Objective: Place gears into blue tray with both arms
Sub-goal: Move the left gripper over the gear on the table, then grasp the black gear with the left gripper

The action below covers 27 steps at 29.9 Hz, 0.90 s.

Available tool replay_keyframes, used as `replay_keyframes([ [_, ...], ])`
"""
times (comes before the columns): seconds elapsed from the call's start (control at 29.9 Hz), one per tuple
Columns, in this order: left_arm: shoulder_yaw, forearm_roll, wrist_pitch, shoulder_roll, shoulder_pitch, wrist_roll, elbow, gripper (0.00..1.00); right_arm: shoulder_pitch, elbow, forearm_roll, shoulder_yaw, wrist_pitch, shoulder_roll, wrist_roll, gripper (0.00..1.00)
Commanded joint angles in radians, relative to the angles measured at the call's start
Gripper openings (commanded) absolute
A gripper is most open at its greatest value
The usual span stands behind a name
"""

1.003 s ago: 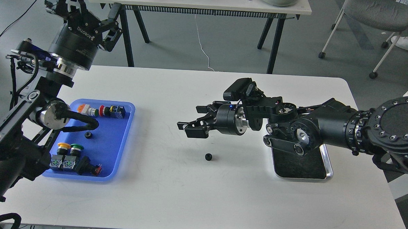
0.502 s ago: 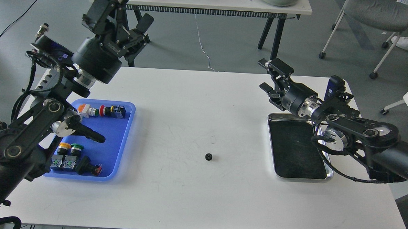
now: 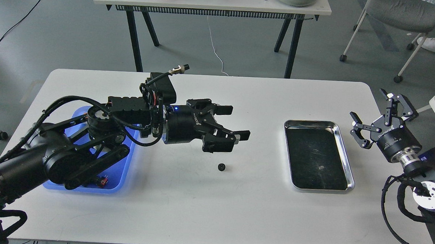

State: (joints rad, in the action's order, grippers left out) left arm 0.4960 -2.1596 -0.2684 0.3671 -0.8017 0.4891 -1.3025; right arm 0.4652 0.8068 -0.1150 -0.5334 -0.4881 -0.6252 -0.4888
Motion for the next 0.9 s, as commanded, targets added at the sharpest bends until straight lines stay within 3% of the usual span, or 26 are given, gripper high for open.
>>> replay_keyframes([
  [0.0, -0.144, -0.022, 0.027, -0.036, -0.109, 0.000, 0.081, 1.00, -0.033, 0.002, -0.018, -0.006, -0.001, -0.014, 0.000, 0.96],
  [0.1, -0.290, -0.022, 0.070, -0.060, -0.194, 0.000, 0.130, 1.00, -0.048, 0.002, -0.020, -0.016, -0.001, -0.021, 0.000, 0.96],
  [0.33, -0.510, -0.022, 0.077, -0.146, -0.313, 0.000, 0.259, 0.99, -0.046, 0.000, -0.020, -0.020, -0.001, -0.022, 0.000, 0.96],
  [0.5, -0.565, -0.022, 0.080, -0.232, -0.315, 0.000, 0.396, 0.98, -0.045, -0.003, -0.018, -0.022, -0.001, -0.022, 0.000, 0.96],
  [0.74, -0.646, -0.022, 0.087, -0.272, -0.303, 0.000, 0.462, 0.96, -0.040, -0.005, -0.018, -0.020, -0.001, -0.022, 0.000, 0.96],
  [0.87, -0.649, -0.022, 0.095, -0.290, -0.278, 0.000, 0.518, 0.89, -0.039, -0.005, -0.018, -0.020, -0.001, -0.022, 0.000, 0.96],
])
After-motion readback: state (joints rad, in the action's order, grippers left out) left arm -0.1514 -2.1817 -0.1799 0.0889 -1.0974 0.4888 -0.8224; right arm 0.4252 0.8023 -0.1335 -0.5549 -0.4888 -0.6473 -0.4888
